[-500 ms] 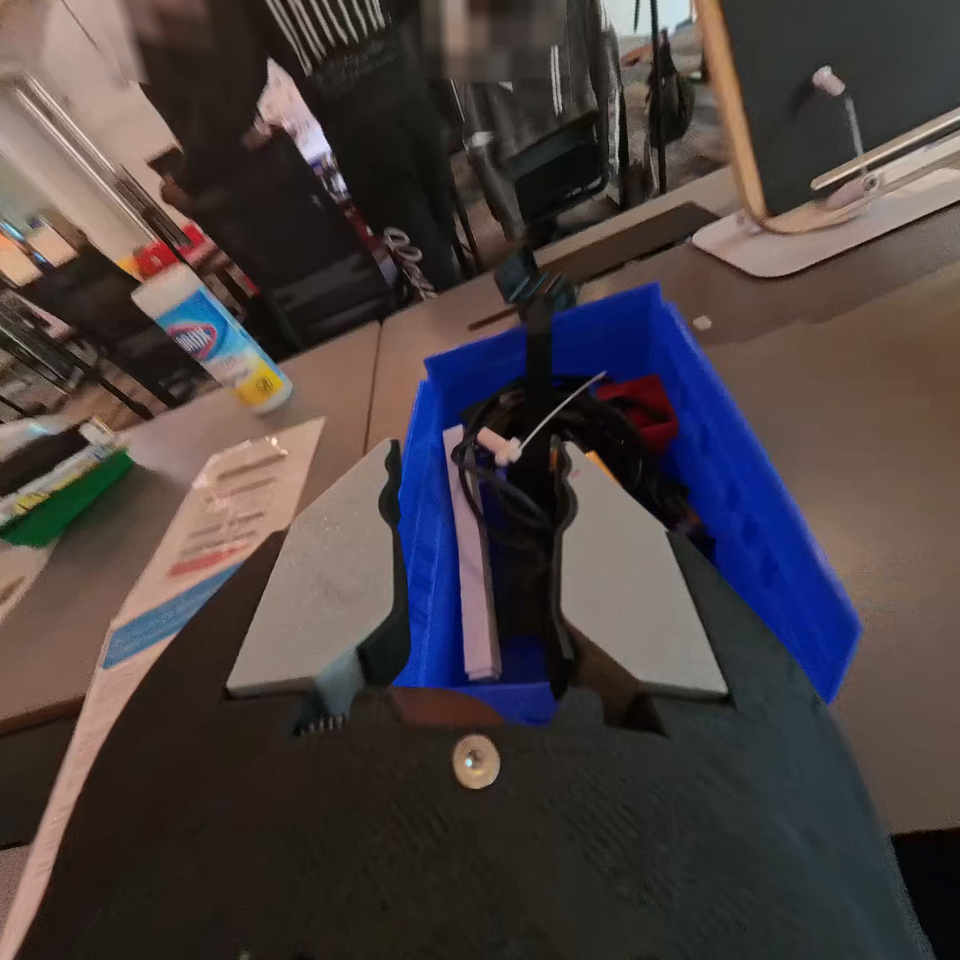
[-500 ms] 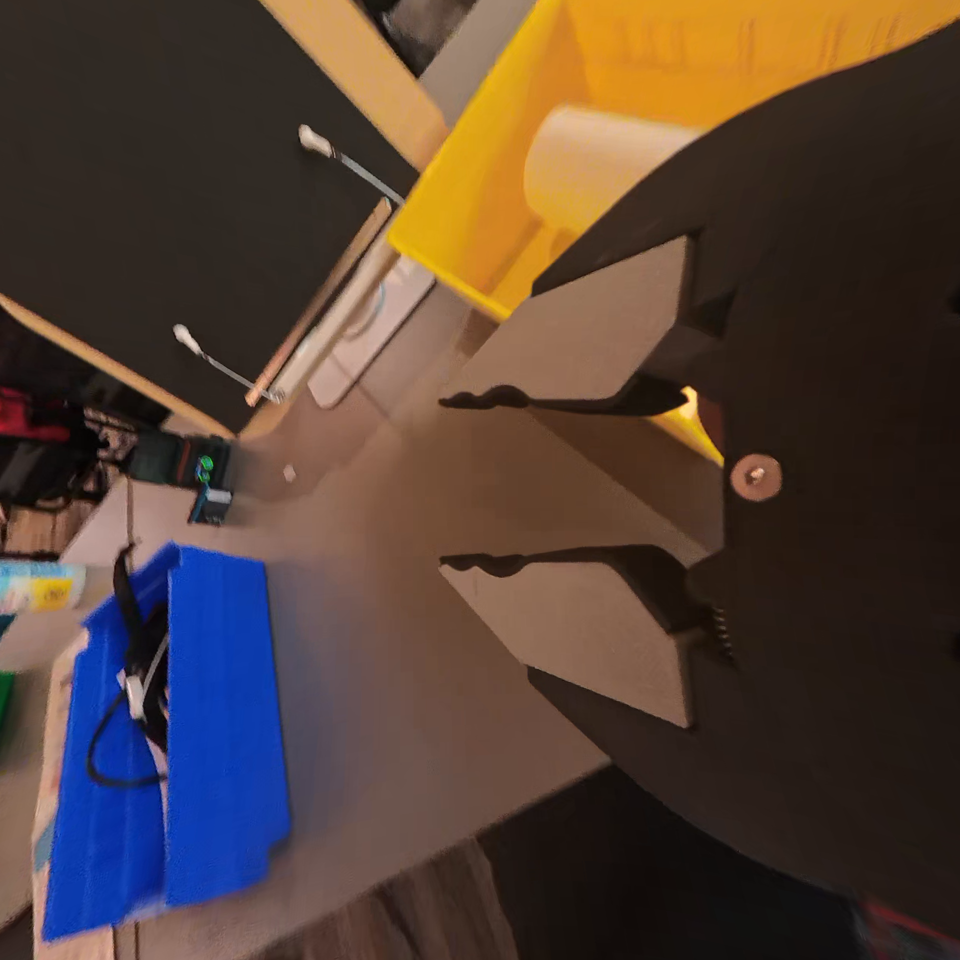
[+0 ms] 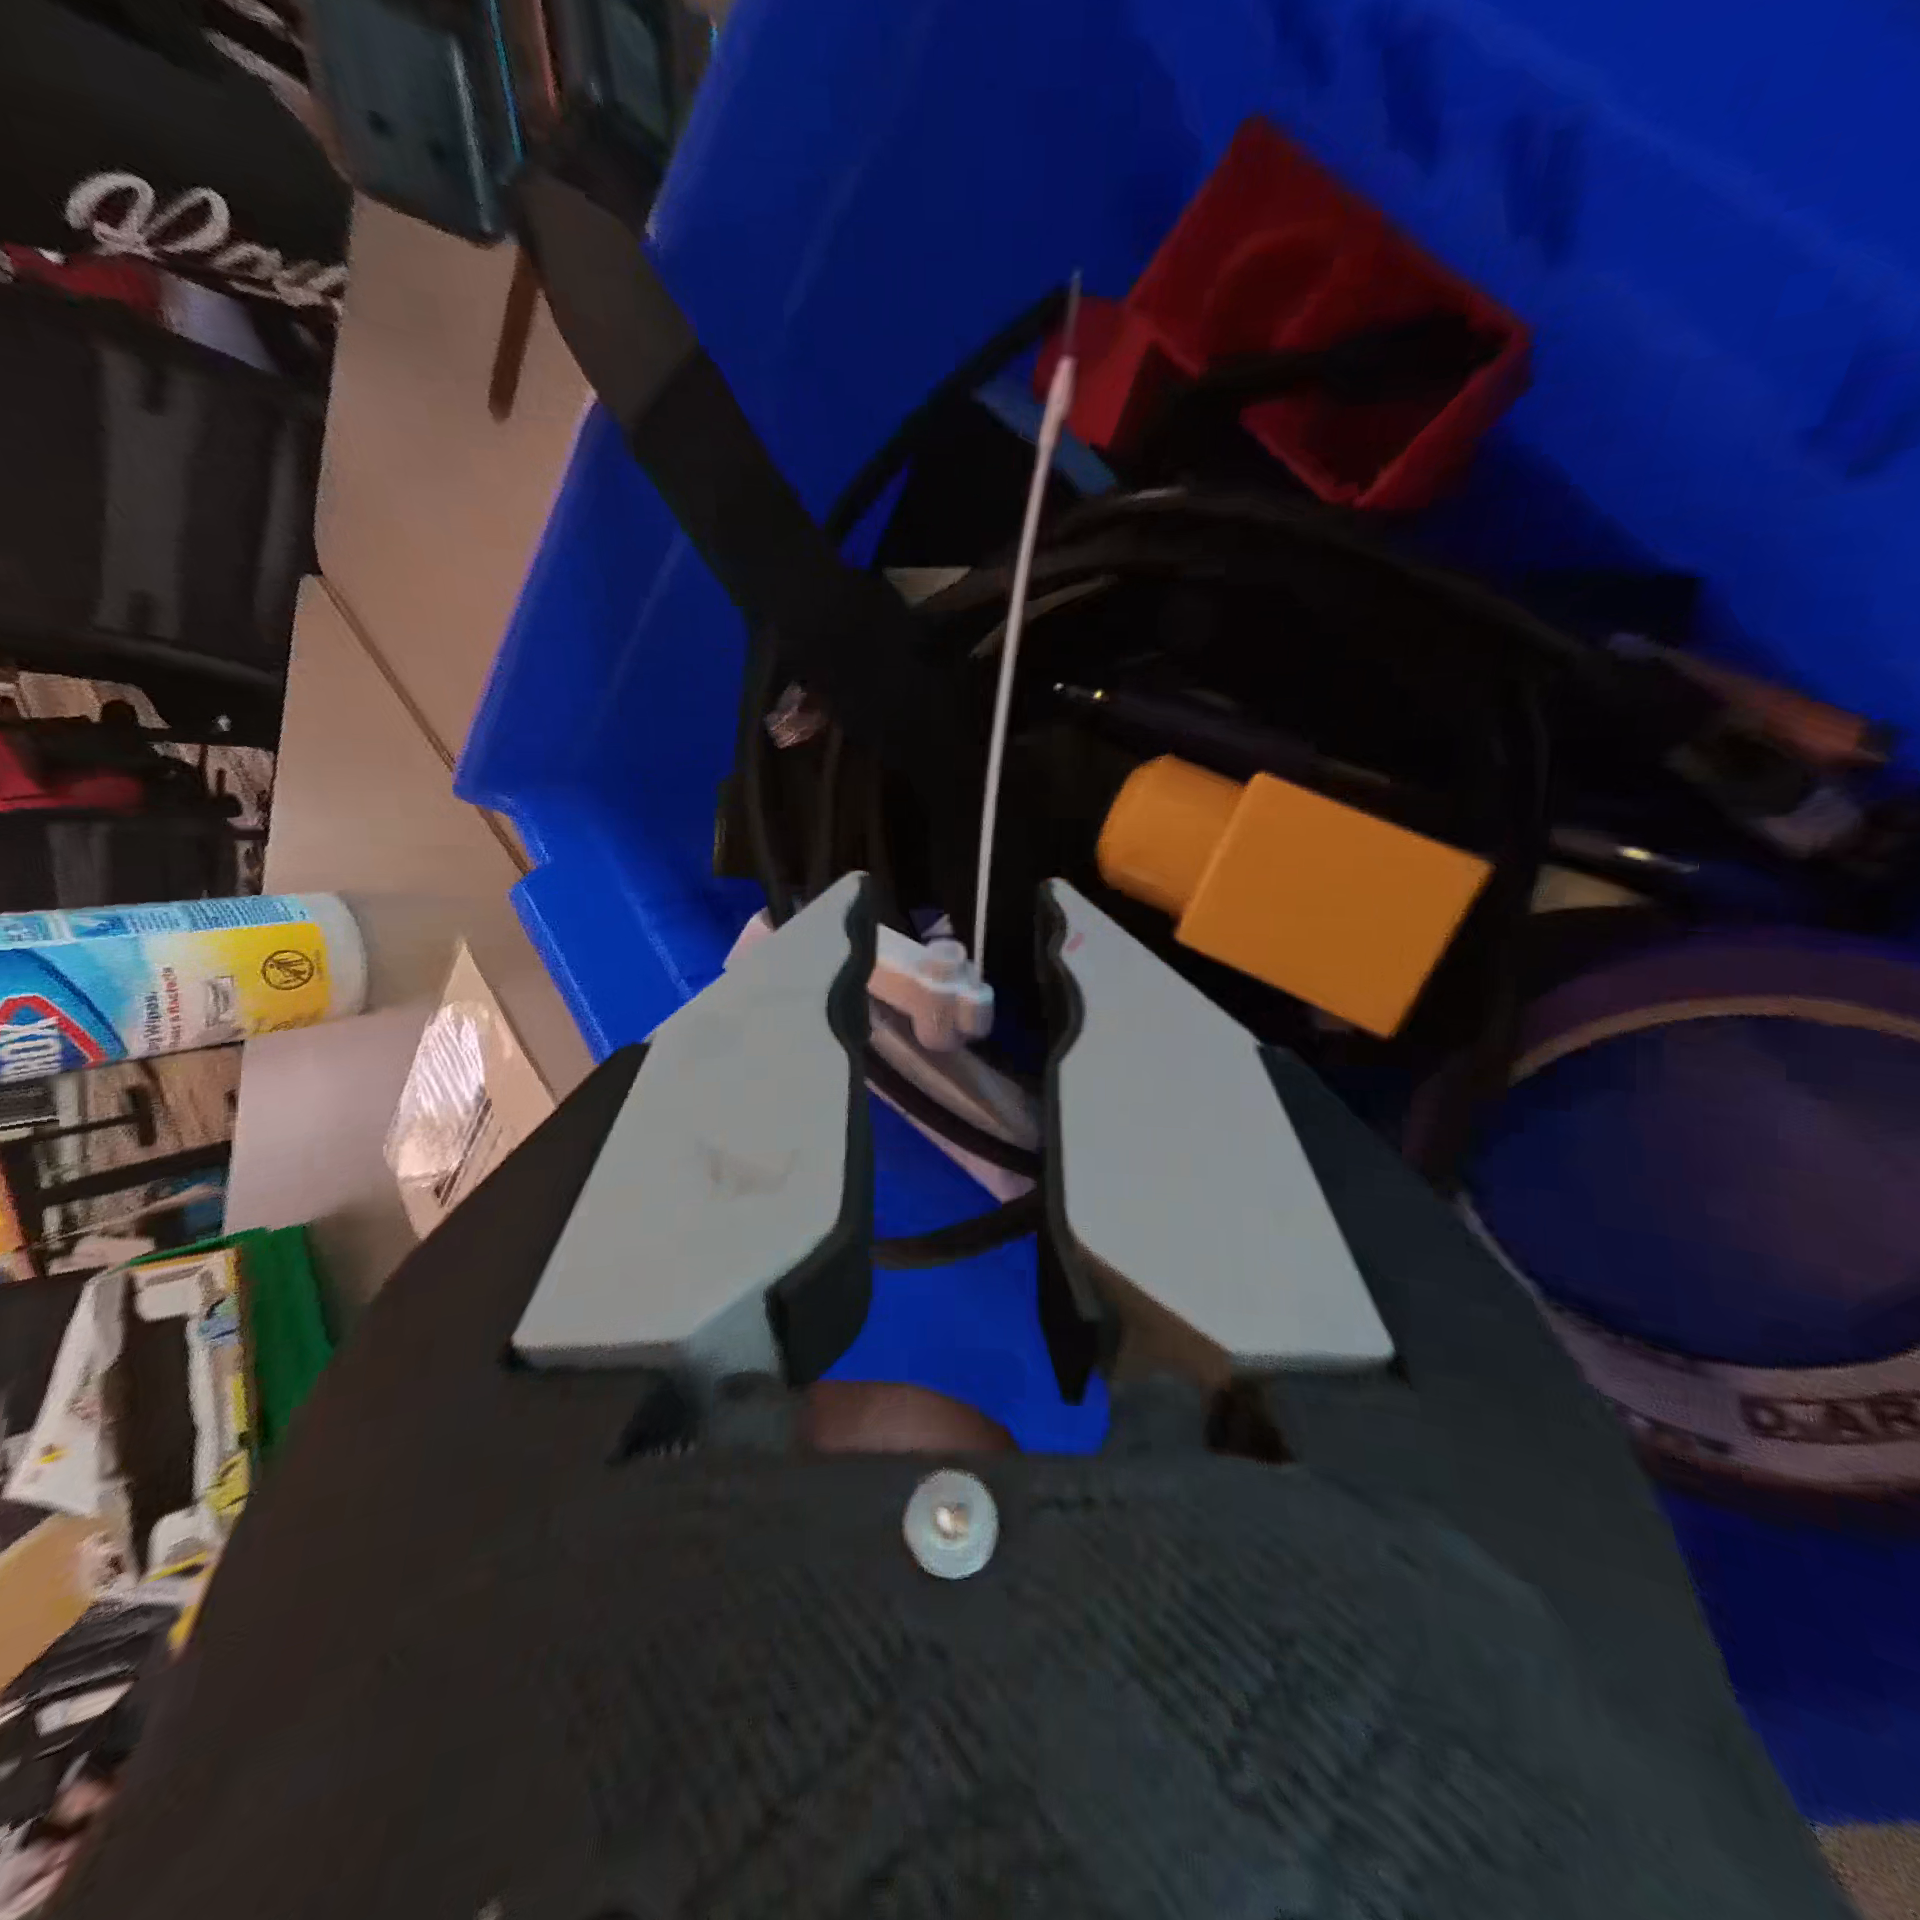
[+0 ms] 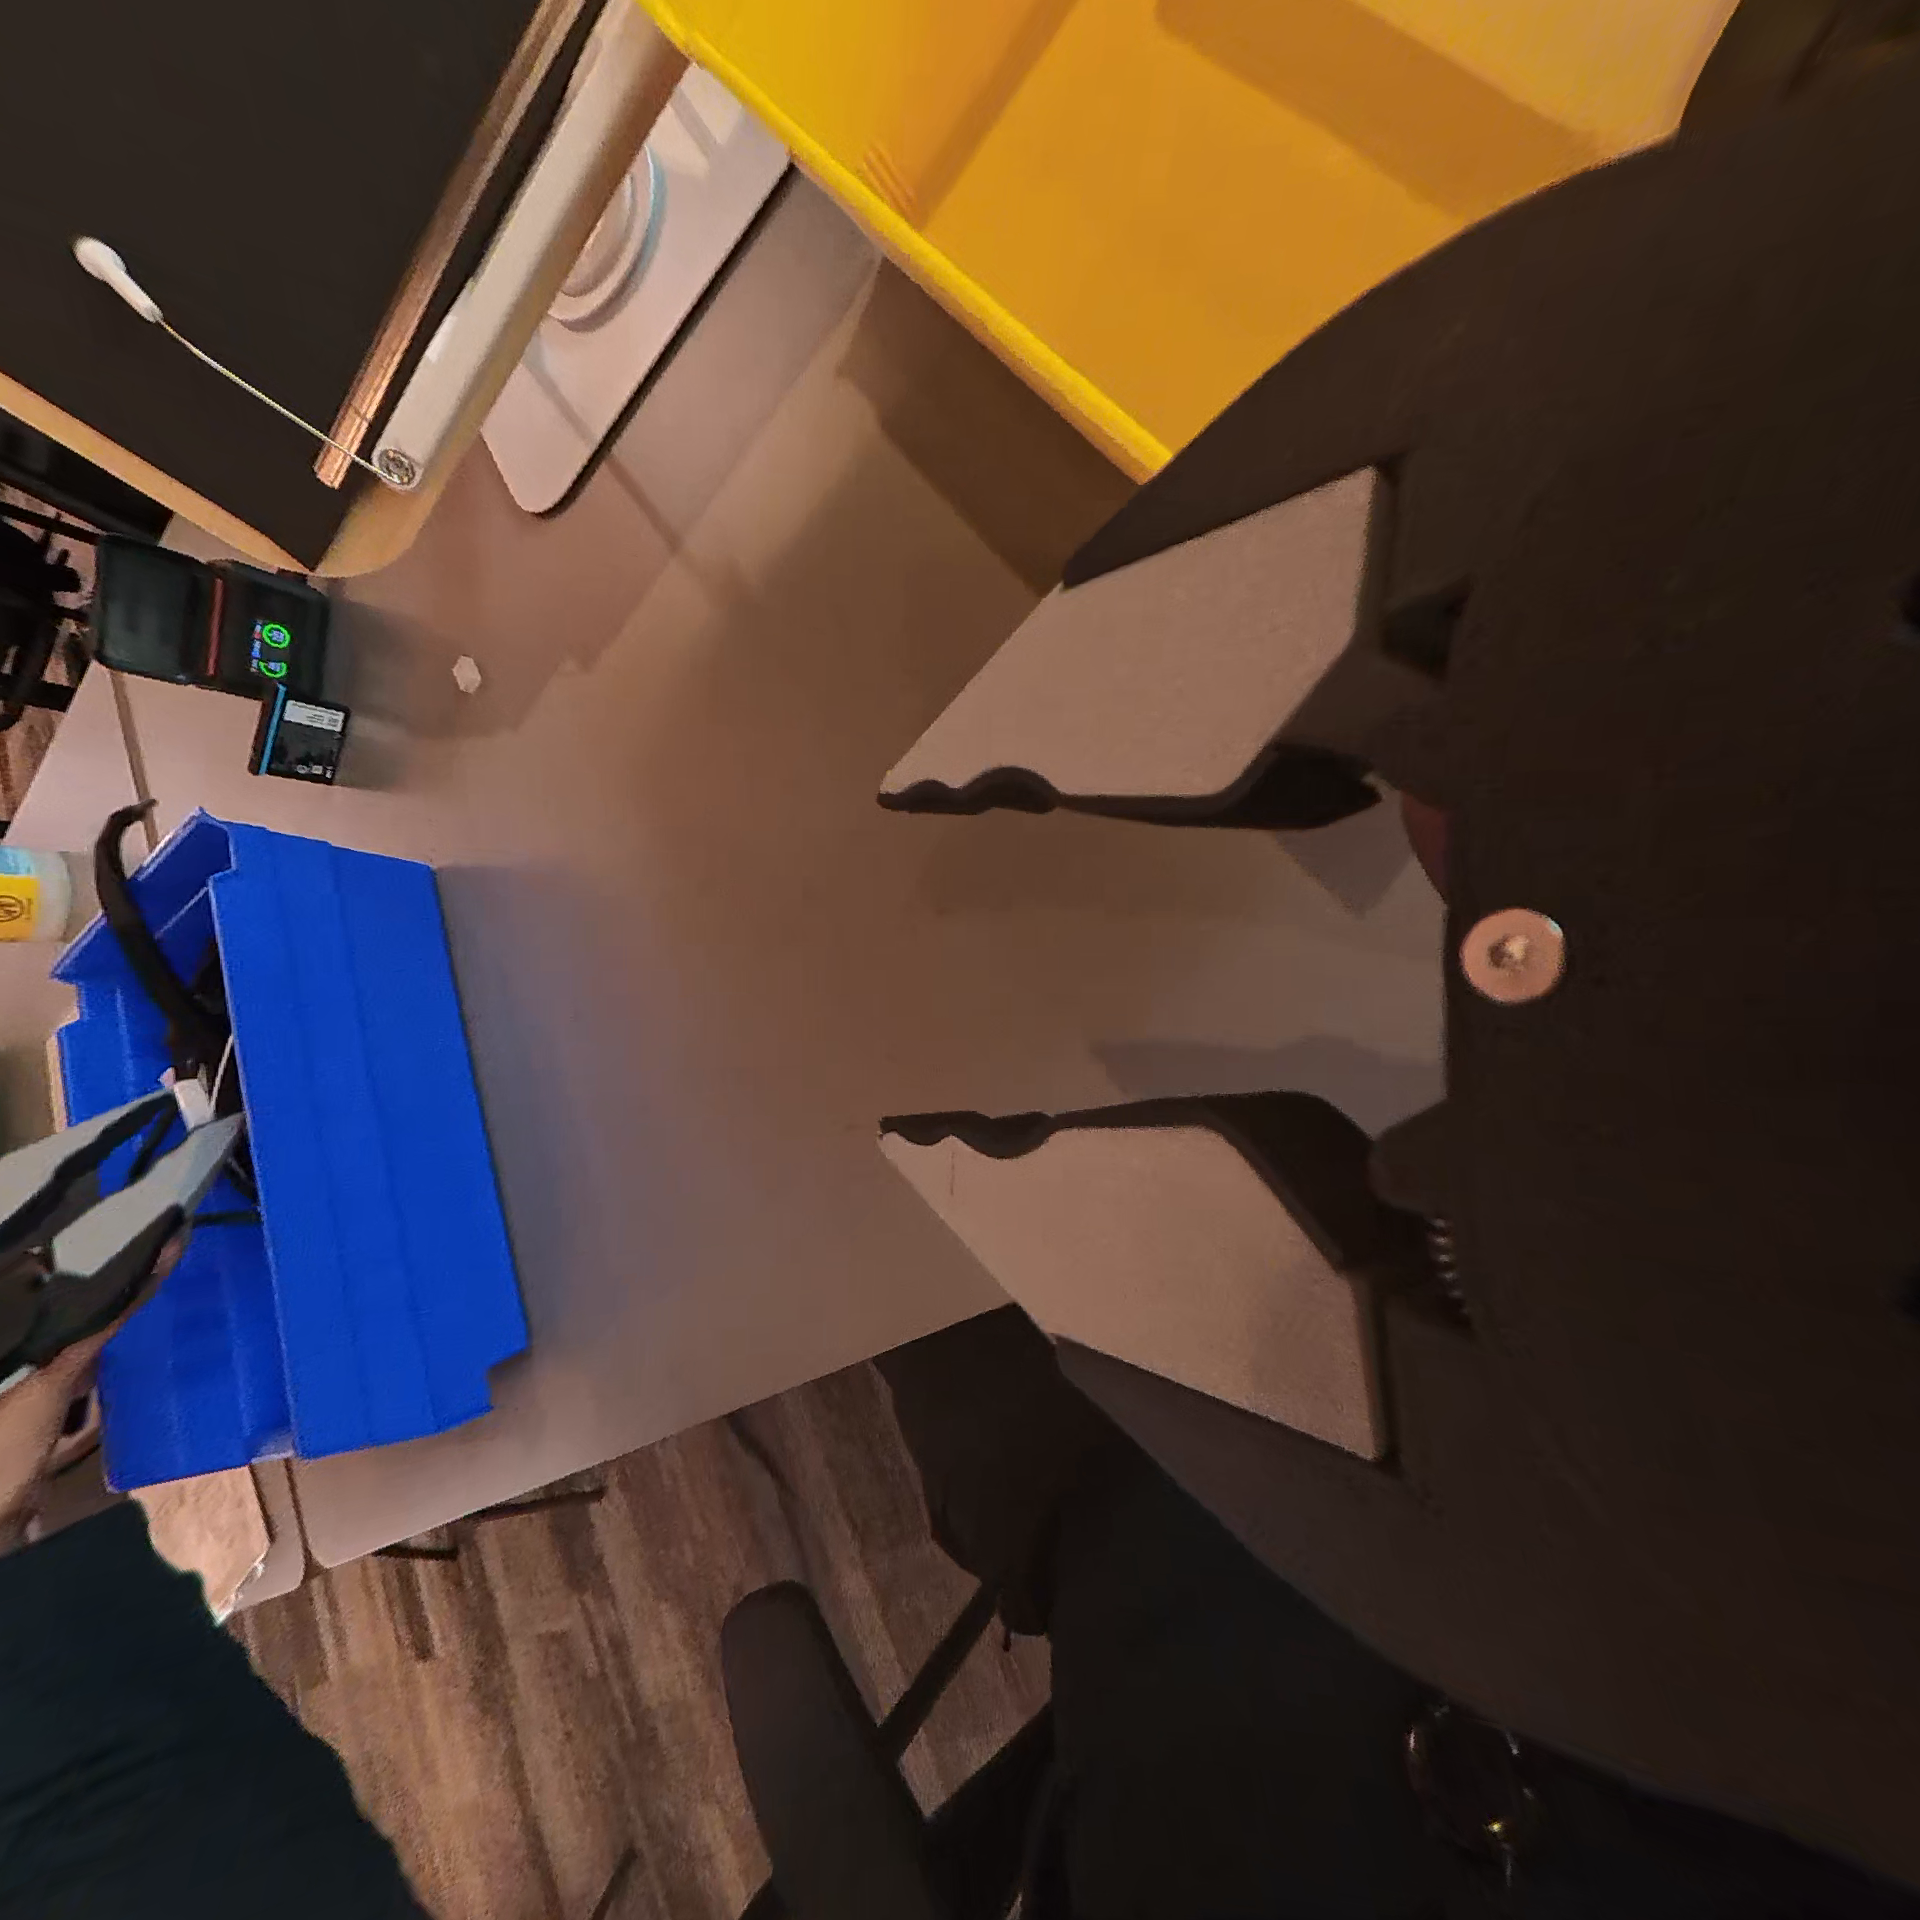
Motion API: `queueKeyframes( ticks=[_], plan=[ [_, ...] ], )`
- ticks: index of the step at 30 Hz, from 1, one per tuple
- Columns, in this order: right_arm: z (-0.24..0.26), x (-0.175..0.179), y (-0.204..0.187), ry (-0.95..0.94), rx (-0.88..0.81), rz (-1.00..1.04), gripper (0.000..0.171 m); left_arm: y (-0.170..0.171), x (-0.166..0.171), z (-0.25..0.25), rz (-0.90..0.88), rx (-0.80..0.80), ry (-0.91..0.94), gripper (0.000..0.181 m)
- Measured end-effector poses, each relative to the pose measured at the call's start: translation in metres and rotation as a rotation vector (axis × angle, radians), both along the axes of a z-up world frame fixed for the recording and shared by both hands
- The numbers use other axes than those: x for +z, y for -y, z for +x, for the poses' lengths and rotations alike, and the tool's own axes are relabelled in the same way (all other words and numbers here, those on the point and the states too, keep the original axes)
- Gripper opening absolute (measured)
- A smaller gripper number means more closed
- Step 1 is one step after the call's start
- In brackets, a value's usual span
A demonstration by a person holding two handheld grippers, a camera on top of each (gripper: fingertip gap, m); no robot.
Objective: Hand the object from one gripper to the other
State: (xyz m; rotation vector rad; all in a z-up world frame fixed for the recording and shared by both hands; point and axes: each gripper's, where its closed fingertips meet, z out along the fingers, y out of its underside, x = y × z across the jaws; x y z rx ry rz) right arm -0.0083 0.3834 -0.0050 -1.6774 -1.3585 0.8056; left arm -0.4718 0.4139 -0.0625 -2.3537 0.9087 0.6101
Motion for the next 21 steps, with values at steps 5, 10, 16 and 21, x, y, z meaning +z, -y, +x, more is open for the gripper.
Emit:
queueKeyframes(
  ticks=[5, 10, 16, 21],
  plan=[
    [0.008, 0.011, 0.006, -0.012, 0.025, 0.054, 0.055, -0.001, -0.011, 0.0, -0.086, -0.019, -0.056, 0.0],
    [0.014, 0.021, 0.012, -0.044, 0.041, 0.07, 0.054, -0.003, 0.03, -0.005, 0.057, 0.022, -0.134, 0.0],
    [0.015, 0.028, 0.024, -0.073, 0.077, 0.048, 0.056, 0.002, 0.098, 0.008, 0.262, 0.073, 0.002, 0.0],
    [-0.013, 0.039, 0.056, -0.166, 0.21, -0.054, 0.064, 0.014, 0.171, 0.115, 0.538, -0.077, 0.54, 0.0]
  ],
)
